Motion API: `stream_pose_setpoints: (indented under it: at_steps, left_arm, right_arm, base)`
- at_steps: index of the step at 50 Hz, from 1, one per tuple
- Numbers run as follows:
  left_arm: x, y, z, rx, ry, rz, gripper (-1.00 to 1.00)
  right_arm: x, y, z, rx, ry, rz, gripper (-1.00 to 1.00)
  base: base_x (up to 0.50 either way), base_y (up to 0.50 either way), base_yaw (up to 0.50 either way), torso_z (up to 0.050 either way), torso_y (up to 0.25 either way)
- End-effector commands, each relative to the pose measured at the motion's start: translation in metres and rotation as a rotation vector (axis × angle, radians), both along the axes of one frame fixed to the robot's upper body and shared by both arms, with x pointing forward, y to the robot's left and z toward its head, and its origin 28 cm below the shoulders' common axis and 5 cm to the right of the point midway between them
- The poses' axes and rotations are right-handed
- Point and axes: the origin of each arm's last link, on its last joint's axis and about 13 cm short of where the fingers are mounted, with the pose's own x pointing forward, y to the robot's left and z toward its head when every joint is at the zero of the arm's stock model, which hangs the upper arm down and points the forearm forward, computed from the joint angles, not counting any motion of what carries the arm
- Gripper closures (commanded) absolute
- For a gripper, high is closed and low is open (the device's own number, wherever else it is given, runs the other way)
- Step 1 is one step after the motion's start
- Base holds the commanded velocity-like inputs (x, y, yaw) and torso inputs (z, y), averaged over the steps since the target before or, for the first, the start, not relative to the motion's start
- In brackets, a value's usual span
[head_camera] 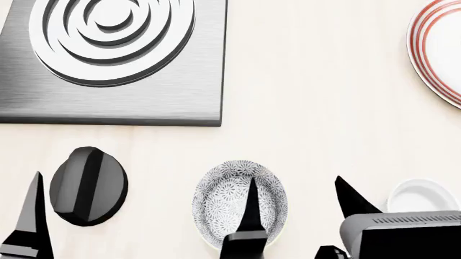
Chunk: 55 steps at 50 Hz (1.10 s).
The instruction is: Pick the akita bowl next to the ramekin and place it on the plate.
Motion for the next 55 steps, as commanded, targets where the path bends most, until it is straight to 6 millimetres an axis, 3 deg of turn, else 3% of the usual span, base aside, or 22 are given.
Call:
stream_pose_setpoints:
  at_steps: [1,55]
  left_arm:
    - [0.0,0.0,-0.001,0.001,0.003,0.0,-1.0]
    - [0.0,0.0,-0.002,-0.005,0.012,-0.005,-1.0]
  right_arm:
    - [0.004,-0.002,-0.002,0.099,0.079,0.029,-1.0]
    - [0.024,-0.002,-0.024,0.133,0.214,0.028,-1.0]
  base:
    - [0.0,0.0,0.0,0.0,0.0]
    - [0.0,0.0,0.0,0.0,0.0]
